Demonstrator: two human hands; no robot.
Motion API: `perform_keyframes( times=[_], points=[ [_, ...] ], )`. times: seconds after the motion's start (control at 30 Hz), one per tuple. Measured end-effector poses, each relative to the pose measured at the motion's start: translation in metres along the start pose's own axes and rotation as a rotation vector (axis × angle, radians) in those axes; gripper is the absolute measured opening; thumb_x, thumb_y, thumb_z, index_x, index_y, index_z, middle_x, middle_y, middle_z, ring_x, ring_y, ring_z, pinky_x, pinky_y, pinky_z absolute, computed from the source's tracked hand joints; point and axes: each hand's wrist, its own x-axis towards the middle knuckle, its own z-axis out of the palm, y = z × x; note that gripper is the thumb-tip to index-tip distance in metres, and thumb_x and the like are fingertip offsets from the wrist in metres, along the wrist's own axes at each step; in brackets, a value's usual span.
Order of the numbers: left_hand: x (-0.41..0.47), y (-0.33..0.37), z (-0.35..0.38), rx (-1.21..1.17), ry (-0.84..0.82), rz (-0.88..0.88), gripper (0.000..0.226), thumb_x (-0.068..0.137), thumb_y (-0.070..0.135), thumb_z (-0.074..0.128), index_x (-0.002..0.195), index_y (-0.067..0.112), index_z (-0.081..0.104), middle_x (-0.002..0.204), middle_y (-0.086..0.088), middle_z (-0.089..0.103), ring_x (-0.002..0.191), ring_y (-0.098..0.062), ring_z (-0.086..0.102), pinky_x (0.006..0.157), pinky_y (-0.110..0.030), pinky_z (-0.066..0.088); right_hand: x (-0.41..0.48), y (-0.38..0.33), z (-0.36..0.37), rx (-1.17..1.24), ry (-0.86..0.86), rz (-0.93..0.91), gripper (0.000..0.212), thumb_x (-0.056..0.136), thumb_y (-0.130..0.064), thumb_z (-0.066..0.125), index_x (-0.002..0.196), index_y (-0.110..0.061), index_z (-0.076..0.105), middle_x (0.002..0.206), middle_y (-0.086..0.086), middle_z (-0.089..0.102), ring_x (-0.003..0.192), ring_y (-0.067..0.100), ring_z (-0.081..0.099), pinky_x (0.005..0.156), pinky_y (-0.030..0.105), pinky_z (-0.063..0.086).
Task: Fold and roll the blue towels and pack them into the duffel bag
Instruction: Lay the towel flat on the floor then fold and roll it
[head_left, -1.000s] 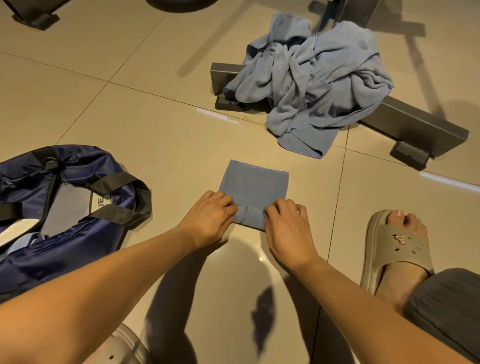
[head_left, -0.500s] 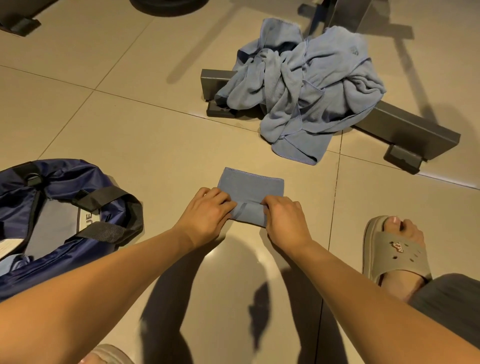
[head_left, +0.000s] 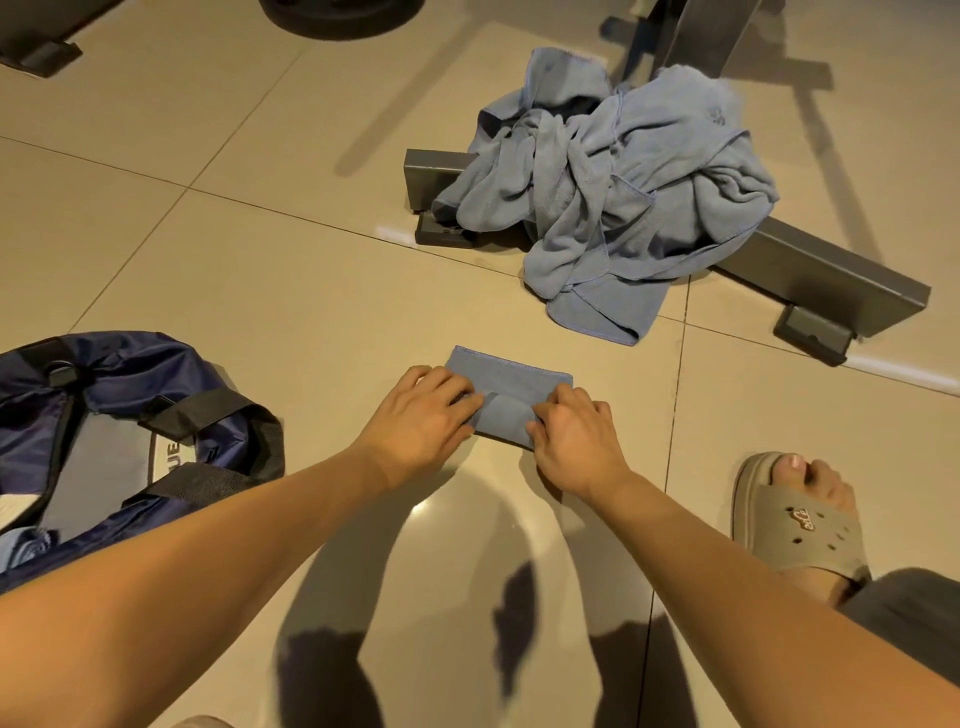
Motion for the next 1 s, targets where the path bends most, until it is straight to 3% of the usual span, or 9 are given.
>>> perform_keyframes(
  times=[0.1, 0.2, 0.33, 0.5, 0.6, 0.7, 0.77, 0.87, 1.0],
  points=[
    [0.014, -0.003, 0.001, -0.032, -0.065, -0.062, 0.019, 0.096, 0.022, 0.057, 0.109, 0.02, 0.07, 0.1, 0.003, 0.063, 0.096, -0.024, 0.057, 0.086, -0.034, 0.04, 0.001, -0.006, -0.004, -0.069, 0.123, -0.021, 0.015, 0.095, -0.022, 0.051, 0.101, -0.013, 0.061, 0.104, 0.008, 0.054, 0.101, 0.03, 0.05, 0.085, 0.04, 0.033],
    [0.038, -0.007, -0.006, -0.053, -0.165, -0.071, 0.019, 0.089, 0.015, 0.054, 0.099, 0.022, 0.07, 0.095, 0.001, 0.062, 0.095, -0.024, 0.055, 0.084, -0.033, 0.037, -0.003, -0.003, 0.005, -0.143, 0.266, -0.126, 0.022, 0.088, -0.03, 0.064, 0.103, -0.014, 0.059, 0.102, 0.006, 0.055, 0.096, 0.029, 0.051, 0.089, 0.043, 0.04],
    [0.054, -0.012, -0.011, -0.033, -0.223, -0.082, 0.024, 0.1, 0.023, 0.044, 0.104, 0.022, 0.068, 0.103, 0.002, 0.062, 0.101, -0.022, 0.053, 0.088, -0.034, 0.037, 0.012, 0.009, 0.009, -0.108, 0.22, -0.109, 0.012, 0.084, -0.013, 0.068, 0.094, -0.018, 0.065, 0.094, 0.0, 0.057, 0.091, 0.026, 0.054, 0.08, 0.037, 0.038],
    [0.04, -0.006, 0.001, -0.003, -0.012, -0.005, 0.024, 0.098, 0.029, 0.053, 0.115, 0.016, 0.066, 0.112, 0.0, 0.062, 0.106, -0.024, 0.054, 0.097, -0.037, 0.042, 0.045, 0.005, -0.021, -0.053, -0.039, -0.011, 0.012, 0.092, -0.012, 0.053, 0.098, -0.013, 0.064, 0.102, 0.007, 0.056, 0.101, 0.031, 0.054, 0.075, 0.036, 0.03],
    [0.043, -0.007, 0.007, -0.023, -0.023, -0.05, 0.021, 0.095, 0.018, 0.06, 0.113, 0.012, 0.069, 0.107, -0.005, 0.068, 0.103, -0.028, 0.06, 0.097, -0.038, 0.044, 0.043, -0.002, -0.023, -0.104, 0.066, -0.073, 0.021, 0.087, -0.014, 0.054, 0.108, -0.012, 0.06, 0.105, 0.008, 0.055, 0.101, 0.031, 0.052, 0.083, 0.039, 0.033],
    [0.06, -0.013, 0.001, -0.09, -0.103, -0.063, 0.016, 0.095, 0.013, 0.055, 0.102, 0.012, 0.069, 0.101, -0.006, 0.068, 0.097, -0.028, 0.06, 0.092, -0.037, 0.044, 0.032, -0.001, -0.004, -0.139, 0.208, -0.181, 0.035, 0.082, -0.025, 0.067, 0.114, -0.013, 0.059, 0.105, 0.005, 0.057, 0.095, 0.028, 0.054, 0.087, 0.041, 0.04],
    [0.071, -0.019, -0.003, -0.125, -0.202, -0.088, 0.022, 0.1, 0.018, 0.05, 0.11, 0.013, 0.068, 0.107, -0.005, 0.068, 0.102, -0.027, 0.059, 0.094, -0.037, 0.044, 0.036, 0.006, 0.007, -0.144, 0.191, -0.154, 0.042, 0.078, -0.023, 0.074, 0.118, -0.015, 0.061, 0.104, 0.002, 0.059, 0.093, 0.027, 0.056, 0.083, 0.04, 0.043],
    [0.08, -0.022, -0.007, -0.155, -0.327, -0.142, 0.032, 0.103, 0.028, 0.046, 0.124, 0.012, 0.064, 0.119, -0.005, 0.067, 0.111, -0.026, 0.058, 0.1, -0.037, 0.043, 0.054, 0.015, 0.002, -0.106, 0.115, -0.123, 0.032, 0.084, -0.014, 0.068, 0.115, -0.017, 0.061, 0.101, 0.003, 0.06, 0.094, 0.028, 0.056, 0.074, 0.036, 0.036],
    [0.072, -0.021, 0.002, -0.106, -0.34, -0.122, 0.055, 0.094, 0.043, 0.061, 0.14, 0.015, 0.053, 0.133, -0.003, 0.061, 0.122, -0.024, 0.055, 0.109, -0.035, 0.038, 0.06, 0.013, 0.0, -0.133, 0.021, -0.104, 0.039, 0.083, -0.011, 0.064, 0.121, -0.015, 0.054, 0.111, 0.006, 0.054, 0.104, 0.03, 0.052, 0.075, 0.037, 0.033]
  ],
)
